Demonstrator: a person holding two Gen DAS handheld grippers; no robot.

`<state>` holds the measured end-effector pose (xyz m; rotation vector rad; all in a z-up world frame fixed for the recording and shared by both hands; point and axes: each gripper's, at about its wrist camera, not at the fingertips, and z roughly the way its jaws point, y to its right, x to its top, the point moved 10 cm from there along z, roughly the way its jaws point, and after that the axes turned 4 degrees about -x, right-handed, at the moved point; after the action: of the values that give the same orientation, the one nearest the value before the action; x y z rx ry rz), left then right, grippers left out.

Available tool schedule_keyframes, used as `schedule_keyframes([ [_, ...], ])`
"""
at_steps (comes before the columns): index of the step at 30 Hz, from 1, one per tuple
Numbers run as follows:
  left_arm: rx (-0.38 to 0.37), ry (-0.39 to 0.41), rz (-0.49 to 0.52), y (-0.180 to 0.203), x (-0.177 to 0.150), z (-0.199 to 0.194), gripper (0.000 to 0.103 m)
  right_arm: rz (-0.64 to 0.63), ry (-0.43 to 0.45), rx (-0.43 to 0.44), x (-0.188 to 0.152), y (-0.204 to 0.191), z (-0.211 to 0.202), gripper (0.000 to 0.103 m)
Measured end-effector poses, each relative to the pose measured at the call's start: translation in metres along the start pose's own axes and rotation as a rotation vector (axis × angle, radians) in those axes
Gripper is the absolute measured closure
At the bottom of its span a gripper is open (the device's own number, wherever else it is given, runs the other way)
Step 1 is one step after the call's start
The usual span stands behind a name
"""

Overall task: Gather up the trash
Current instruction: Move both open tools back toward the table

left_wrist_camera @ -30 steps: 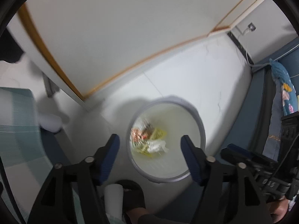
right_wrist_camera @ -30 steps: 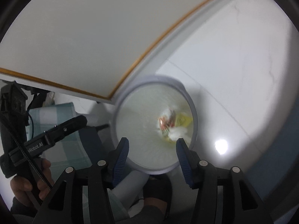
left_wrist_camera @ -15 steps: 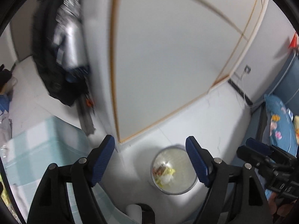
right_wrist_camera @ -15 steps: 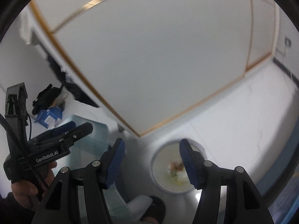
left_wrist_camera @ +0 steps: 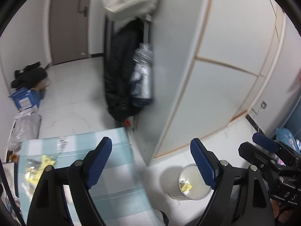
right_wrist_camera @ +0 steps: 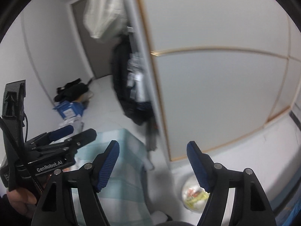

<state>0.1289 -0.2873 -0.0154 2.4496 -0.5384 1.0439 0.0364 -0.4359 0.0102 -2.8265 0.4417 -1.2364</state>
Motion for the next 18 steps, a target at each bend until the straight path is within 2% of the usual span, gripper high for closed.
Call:
schedule_keyframes([
  [5,0.059,0.076,-0.035,-0.036,0.011,-0.044,0.019,-0.084,0.066,0.067,0.008,-0.058,-0.018,0.023],
  [10,0.129,0.174,-0.122,-0.081,0.019,-0.086,0.017,-0.138,0.104,0.147,0.005,-0.119,-0.030,0.019],
  [14,0.232,0.233,-0.144,-0.118,0.018,-0.117,0.014,-0.170,0.148,0.231,0.003,-0.170,-0.034,0.015],
  [18,0.322,0.259,-0.166,-0.145,0.008,-0.135,0.011,-0.190,0.143,0.295,-0.009,-0.211,-0.025,0.015],
])
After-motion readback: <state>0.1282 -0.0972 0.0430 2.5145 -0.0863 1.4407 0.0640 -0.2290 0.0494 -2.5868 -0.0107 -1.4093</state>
